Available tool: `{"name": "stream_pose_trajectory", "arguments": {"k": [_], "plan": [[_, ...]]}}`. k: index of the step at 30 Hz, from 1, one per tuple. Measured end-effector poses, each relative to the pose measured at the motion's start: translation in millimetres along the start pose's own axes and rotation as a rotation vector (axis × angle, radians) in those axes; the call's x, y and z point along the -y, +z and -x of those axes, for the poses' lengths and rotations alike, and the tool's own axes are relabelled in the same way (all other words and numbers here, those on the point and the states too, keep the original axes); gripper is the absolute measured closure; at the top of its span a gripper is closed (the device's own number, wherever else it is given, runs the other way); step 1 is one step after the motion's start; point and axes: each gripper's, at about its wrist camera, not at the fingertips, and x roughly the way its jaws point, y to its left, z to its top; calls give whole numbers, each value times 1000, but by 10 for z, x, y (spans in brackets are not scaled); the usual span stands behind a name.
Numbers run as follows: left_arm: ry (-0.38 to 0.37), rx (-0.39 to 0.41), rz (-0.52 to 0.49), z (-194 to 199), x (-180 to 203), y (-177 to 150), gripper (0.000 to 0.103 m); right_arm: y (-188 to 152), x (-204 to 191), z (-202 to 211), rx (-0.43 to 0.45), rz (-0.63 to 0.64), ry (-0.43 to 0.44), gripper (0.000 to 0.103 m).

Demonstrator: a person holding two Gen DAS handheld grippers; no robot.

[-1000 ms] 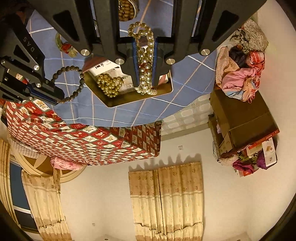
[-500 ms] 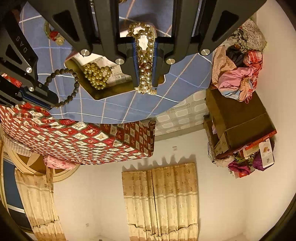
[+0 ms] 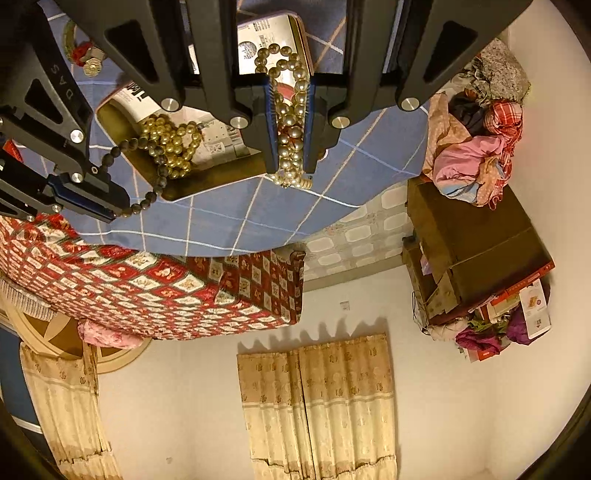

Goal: Organize jewelry
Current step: 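Lift and carry the pearl necklace and dark beads over the tin with both tools, then open both tools to drop the pearls and dark beads into the tin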

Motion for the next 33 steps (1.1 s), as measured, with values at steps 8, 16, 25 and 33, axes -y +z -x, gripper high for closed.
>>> {"name": "stream_pose_trajectory", "arguments": {"k": [8,16,25,33], "plan": [[9,-49,-15,-254,40,-76,90,-76,-65,-297,-70,13,5,94],[19,-93,-44,-471,71,-174,90,-171,-91,-501,-143,6,28,93],[55,-75,-34,-406,30,-244,26,-236,-39,-473,-158,-17,19,59],[74,-98,-27,-384,0,-294,26,-293,-12,-395,-162,-21,7,59]]}}
